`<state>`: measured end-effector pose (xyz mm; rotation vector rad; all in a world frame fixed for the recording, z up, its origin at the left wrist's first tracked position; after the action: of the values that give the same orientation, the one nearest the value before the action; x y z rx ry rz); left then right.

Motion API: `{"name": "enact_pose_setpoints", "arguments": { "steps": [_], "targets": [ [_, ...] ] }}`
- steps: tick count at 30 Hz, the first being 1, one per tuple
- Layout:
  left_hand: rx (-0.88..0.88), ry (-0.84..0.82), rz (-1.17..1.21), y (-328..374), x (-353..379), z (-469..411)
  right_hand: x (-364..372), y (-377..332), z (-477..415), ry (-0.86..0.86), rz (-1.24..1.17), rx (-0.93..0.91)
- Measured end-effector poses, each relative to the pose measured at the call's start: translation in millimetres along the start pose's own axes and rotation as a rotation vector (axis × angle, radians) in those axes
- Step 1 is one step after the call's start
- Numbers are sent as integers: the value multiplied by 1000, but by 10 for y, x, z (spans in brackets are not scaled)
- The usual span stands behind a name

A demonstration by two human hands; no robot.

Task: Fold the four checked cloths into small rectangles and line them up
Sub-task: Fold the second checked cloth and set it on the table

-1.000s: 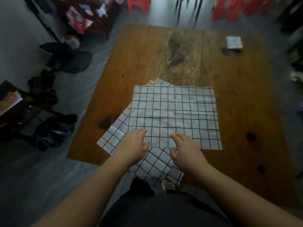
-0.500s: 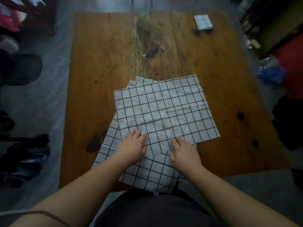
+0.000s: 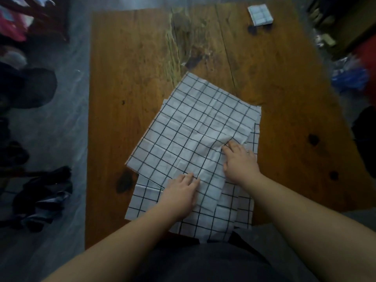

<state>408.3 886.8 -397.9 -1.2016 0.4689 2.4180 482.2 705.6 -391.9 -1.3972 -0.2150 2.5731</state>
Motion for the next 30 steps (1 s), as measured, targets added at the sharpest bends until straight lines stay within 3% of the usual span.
{"name": "enact_pose_setpoints", "arguments": {
  "steps": [11, 23, 30],
  "targets": [
    [66, 121, 40, 458, -125, -157, -105, 1, 39, 132, -188, -10],
    [-41, 268, 77, -698, 132, 324, 760, 221, 1014, 67, -275, -66],
    [-43, 337, 155, -811, 253, 440, 699, 294, 1035, 188, -268, -56]
  ]
}}
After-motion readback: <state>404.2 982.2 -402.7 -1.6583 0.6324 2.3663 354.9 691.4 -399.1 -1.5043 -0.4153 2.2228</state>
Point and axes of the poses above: each hand's wrist, its own z-axis away from the middle knuckle, its own x-axis out of the palm, y = z × x, the point moved 8 cm from there along -z, towards the middle knuckle, and after that the axes turned 11 degrees about -z, right-handed, at the moved point
